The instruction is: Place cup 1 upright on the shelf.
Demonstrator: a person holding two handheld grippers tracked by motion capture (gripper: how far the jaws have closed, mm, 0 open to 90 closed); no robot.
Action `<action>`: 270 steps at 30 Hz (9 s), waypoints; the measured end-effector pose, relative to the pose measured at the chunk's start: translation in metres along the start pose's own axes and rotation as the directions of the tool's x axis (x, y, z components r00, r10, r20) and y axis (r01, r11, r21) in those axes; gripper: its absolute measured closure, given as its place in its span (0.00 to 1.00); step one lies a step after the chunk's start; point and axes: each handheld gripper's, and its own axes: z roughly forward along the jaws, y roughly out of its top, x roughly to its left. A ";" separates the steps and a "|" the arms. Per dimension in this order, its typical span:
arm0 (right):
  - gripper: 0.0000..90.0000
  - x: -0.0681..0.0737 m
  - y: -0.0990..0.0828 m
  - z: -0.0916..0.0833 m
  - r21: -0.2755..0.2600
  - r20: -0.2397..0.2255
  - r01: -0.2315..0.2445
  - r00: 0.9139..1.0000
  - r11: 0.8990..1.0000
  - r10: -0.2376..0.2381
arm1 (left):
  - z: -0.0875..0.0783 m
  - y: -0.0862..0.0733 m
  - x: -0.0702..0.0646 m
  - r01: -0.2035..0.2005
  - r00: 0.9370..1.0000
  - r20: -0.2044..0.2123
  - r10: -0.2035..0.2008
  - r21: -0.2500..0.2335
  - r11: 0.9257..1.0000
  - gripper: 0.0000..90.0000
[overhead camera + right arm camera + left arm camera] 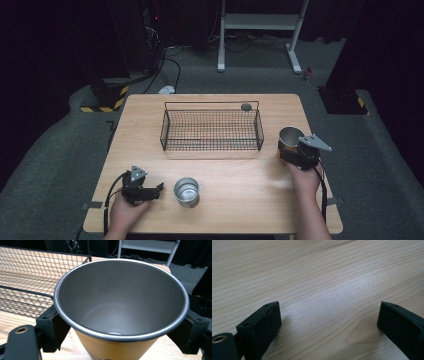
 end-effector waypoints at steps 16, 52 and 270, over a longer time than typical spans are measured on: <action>0.16 0.018 -0.002 -0.019 -0.027 -0.044 0.017 0.999 0.999 -0.018 | 0.000 0.000 0.000 0.007 1.000 0.001 -0.007 -0.001 1.000 0.06; 0.16 0.091 0.017 -0.027 -0.092 -0.145 0.024 0.989 0.995 -0.038 | 0.000 0.000 0.000 0.008 1.000 -0.001 -0.008 0.008 1.000 0.06; 0.12 0.118 0.025 0.001 0.072 -0.191 0.138 0.974 0.988 -0.122 | 0.001 0.001 0.000 0.003 1.000 0.002 -0.003 0.008 1.000 0.04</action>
